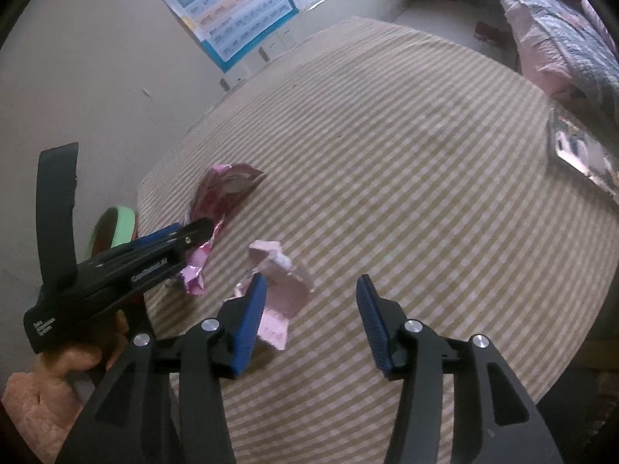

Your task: Collect trash

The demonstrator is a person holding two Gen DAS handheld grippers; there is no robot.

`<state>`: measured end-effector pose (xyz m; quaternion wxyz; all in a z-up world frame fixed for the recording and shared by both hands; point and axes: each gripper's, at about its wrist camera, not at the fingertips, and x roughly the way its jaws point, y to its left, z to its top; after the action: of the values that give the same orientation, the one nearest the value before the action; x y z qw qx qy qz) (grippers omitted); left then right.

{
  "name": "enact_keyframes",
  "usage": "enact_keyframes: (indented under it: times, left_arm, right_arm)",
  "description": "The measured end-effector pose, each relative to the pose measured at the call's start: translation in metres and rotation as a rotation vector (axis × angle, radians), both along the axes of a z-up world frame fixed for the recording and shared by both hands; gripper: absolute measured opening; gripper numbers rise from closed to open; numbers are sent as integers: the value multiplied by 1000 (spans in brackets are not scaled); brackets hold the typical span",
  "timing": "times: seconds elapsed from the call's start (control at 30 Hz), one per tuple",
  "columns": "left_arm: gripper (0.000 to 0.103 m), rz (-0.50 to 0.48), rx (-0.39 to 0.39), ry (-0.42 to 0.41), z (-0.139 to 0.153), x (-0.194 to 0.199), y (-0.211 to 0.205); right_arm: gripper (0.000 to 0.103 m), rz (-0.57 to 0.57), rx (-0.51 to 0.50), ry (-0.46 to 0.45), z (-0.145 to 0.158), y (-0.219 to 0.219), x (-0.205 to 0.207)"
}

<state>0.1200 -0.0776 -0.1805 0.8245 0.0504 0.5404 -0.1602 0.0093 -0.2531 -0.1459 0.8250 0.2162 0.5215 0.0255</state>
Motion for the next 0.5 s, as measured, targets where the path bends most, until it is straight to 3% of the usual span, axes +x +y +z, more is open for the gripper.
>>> enact_keyframes:
  times: [0.3, 0.37, 0.4, 0.43, 0.5]
  left_arm:
    - [28, 67, -58, -6, 7, -4, 22]
    - [28, 76, -67, -18, 12, -6, 26]
    - [28, 80, -69, -25, 15, -7, 28]
    - [28, 82, -70, -30, 17, -8, 29]
    - [28, 89, -72, -47, 24, -11, 32]
  right_arm:
    - [47, 23, 69, 40, -24, 18, 20]
    - [38, 26, 88, 39, -23, 17, 22]
    - [23, 28, 81, 45, -23, 18, 23]
    - [16, 35, 74, 50, -22, 18, 24]
    - [16, 40, 94, 58, -24, 17, 24]
